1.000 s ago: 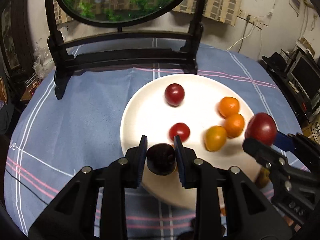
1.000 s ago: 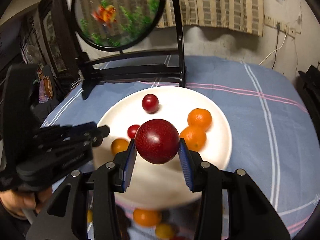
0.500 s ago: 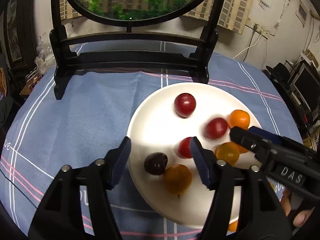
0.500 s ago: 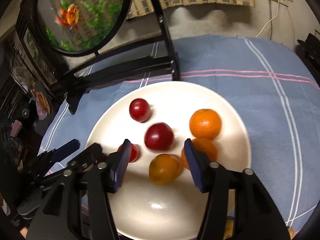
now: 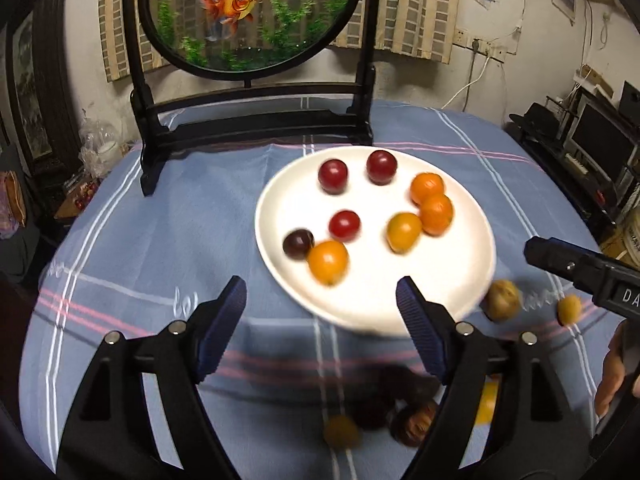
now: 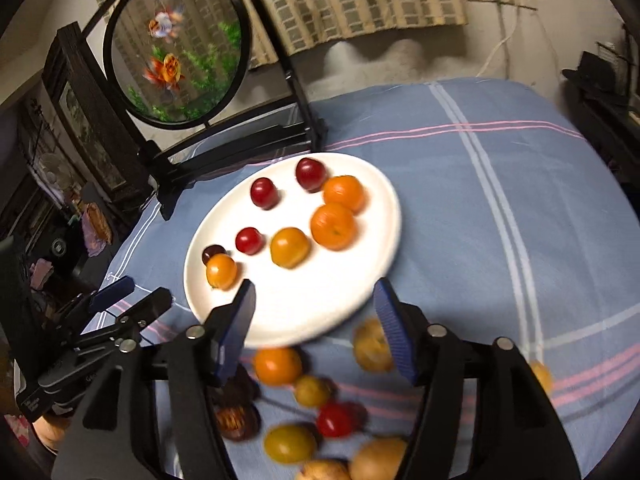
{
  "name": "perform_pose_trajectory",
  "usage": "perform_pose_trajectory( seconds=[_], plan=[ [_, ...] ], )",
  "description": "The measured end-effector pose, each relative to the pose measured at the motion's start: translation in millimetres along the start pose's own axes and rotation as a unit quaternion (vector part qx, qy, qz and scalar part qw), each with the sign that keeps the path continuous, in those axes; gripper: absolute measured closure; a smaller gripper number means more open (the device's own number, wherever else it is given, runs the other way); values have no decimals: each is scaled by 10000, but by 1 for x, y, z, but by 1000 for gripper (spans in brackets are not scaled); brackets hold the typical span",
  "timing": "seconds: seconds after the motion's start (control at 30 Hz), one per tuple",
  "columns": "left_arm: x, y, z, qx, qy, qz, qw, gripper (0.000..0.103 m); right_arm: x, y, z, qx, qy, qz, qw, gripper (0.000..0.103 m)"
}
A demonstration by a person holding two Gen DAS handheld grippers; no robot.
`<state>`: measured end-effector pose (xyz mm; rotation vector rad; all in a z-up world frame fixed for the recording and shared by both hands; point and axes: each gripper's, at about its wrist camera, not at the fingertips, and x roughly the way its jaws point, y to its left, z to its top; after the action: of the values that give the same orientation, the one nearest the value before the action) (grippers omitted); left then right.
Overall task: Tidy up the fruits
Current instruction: 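Grasp the small yellow fruit with the left tool while the right tool grasps the striped pepino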
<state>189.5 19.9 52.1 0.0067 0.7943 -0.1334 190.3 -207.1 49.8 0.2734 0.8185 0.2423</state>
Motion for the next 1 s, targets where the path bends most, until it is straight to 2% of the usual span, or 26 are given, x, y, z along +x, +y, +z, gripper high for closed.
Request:
perform_pose_trajectory(
  seconds=[0.2, 0.3, 0.37, 0.5, 0.63, 0.87, 1.0],
  plan=[
    [-23, -7, -32, -103, 112, -143, 9998, 20, -45, -1, -40, -347, -384, -261, 9983, 33],
    [-25, -9, -49, -190, 196, -225, 9994, 20, -61, -9, -58, -472, -604, -582, 9954, 18],
    [-24, -12, -58, -232, 219, -278, 9991, 20, -65, -16, -69, -560, -646, -753, 9935, 18],
    [-24, -16, -76, -114, 201, -184, 9996, 20, -66, -29, -94, -466, -314, -680, 9961, 18],
    [-26, -12, -84, 49, 216, -87, 9997, 20, -67, -23, -118, -821, -92, -823, 9932, 18],
    [-26, -7, -92, 107, 186, -53, 9998, 17, -64, -12, -146, -940, 239, -299, 9948, 18],
    [-21, -4, -93, 70, 172, -18, 9998, 17, -57, 8, -151, -1228, 435, -222, 9912, 18]
  ],
)
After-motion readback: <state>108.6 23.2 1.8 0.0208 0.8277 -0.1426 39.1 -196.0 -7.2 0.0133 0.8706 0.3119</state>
